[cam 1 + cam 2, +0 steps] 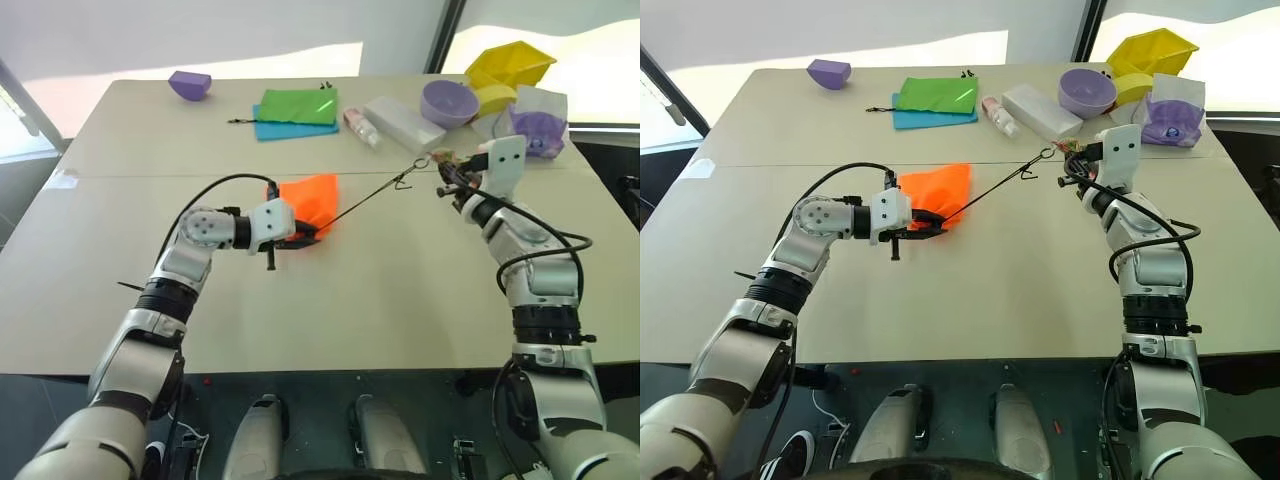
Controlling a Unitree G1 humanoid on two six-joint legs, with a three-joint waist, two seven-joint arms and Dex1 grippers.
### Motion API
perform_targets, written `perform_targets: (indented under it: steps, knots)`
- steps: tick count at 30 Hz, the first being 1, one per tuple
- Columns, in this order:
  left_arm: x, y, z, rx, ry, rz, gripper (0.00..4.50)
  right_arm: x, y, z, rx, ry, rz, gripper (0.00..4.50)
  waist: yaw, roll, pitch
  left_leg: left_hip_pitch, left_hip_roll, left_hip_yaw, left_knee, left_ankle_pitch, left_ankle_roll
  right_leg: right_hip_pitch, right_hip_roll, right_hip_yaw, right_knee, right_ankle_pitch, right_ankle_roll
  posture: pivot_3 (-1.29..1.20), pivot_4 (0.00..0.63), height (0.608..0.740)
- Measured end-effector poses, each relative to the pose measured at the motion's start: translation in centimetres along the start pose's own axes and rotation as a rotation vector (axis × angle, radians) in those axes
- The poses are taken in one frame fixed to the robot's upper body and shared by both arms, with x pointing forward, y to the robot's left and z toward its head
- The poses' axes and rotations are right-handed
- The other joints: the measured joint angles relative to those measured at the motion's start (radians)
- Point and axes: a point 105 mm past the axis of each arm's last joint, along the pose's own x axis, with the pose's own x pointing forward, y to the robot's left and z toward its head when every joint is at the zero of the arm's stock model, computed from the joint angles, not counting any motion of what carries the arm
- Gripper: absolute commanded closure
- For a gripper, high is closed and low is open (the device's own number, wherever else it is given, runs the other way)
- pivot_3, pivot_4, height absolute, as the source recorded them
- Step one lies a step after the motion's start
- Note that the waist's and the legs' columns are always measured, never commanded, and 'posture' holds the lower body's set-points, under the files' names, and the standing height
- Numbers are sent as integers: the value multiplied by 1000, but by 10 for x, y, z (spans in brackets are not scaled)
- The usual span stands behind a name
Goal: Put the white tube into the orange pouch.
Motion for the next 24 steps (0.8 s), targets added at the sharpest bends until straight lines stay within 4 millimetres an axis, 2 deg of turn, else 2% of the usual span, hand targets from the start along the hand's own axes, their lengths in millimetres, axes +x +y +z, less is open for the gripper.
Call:
perform_targets:
  steps: [3, 5, 7, 11, 12, 16, 20, 24]
  knots:
    - [3, -2, 0, -90, -23, 6, 3711, 0, 4, 1, -1, -2, 24, 4500, 0, 0, 0, 0, 0, 0, 0, 0, 0, 0, 0, 0, 0, 0, 0, 0, 150, 740]
    - [7, -9, -3, -186, -46, 7, 3071, -4, 15, 2, 2, -4, 92, 3450, -1, 0, 0, 0, 0, 0, 0, 0, 0, 0, 0, 0, 0, 0, 0, 0, 150, 740]
    - [9, -15, -6, -271, -63, 8, 2389, -11, 32, -4, 17, 22, 189, 2680, -2, 0, 0, 0, 1, -1, 0, 0, 0, 0, 1, 0, 0, 0, 0, 0, 150, 740]
    - [6, -13, 7, -349, -136, 24, 262, -23, 56, -28, 43, 114, 309, 557, -1, 0, 0, 0, 1, -1, 1, 0, 0, 0, 0, 0, 1, 0, 0, 0, 150, 740]
    - [5, -11, 14, -364, -165, 29, 0, -24, 59, -29, 45, 122, 328, 29, -1, 0, 0, 0, 1, -1, 2, 0, 0, 1, 0, 0, 1, 0, 0, 0, 150, 740]
    - [-3, 1, 37, -422, -283, 63, 0, -29, 67, -22, 1, 121, 400, 29, -1, 0, 0, 1, 1, -1, 2, 0, 0, 2, 0, 0, 1, 0, 0, 0, 150, 740]
    - [-18, 12, 36, -472, -300, 130, 0, -35, 61, -22, -46, 144, 428, 29, -1, 0, 0, 1, 1, -1, 1, 0, 0, 1, 1, 0, 1, 0, 0, 0, 150, 740]
    - [-53, 37, 29, -479, -289, 304, 0, -51, 63, -8, -49, 92, 514, 29, -3, 0, 0, 1, 2, -1, 0, 0, 0, 1, 1, 0, 0, 0, 0, 0, 150, 740]
